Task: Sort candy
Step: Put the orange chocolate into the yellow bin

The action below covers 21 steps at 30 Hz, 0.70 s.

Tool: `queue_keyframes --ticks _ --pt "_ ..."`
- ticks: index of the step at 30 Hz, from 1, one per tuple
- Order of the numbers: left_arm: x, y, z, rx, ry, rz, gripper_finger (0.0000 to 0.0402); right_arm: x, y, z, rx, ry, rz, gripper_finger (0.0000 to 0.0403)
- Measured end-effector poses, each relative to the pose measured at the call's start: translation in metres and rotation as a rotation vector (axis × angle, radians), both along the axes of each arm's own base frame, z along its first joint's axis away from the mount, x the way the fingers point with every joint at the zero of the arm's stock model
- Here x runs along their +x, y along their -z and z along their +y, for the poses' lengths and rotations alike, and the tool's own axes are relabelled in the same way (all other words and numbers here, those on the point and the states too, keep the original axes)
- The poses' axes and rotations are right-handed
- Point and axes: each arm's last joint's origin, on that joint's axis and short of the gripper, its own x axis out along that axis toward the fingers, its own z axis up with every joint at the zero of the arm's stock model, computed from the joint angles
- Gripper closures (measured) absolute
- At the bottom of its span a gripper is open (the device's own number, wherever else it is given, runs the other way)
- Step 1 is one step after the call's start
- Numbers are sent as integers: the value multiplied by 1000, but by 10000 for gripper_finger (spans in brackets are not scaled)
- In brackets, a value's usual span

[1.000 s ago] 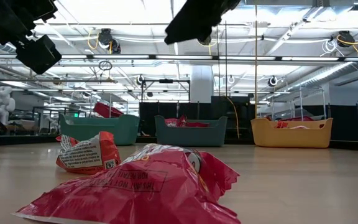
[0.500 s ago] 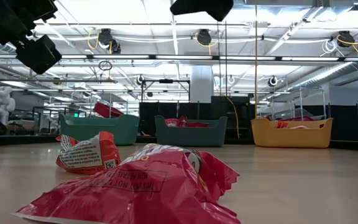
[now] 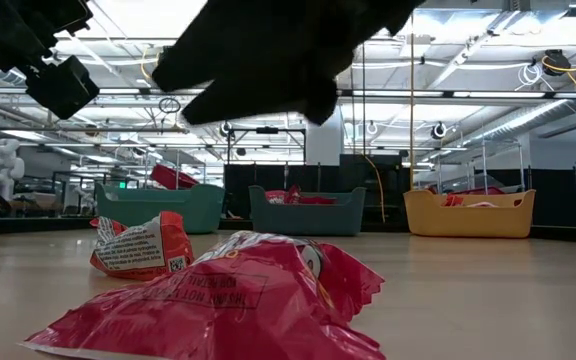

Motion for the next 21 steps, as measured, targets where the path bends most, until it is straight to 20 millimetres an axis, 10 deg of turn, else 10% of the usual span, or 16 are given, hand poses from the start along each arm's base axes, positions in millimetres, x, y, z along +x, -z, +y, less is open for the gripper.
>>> queue_keyframes --ticks 16,21 --pt "0 0 0 1 0 3 141 47 75 14 -80 126 187 224" --pt "0 0 0 1 0 4 141 45 77 12 -65 162 221 290"
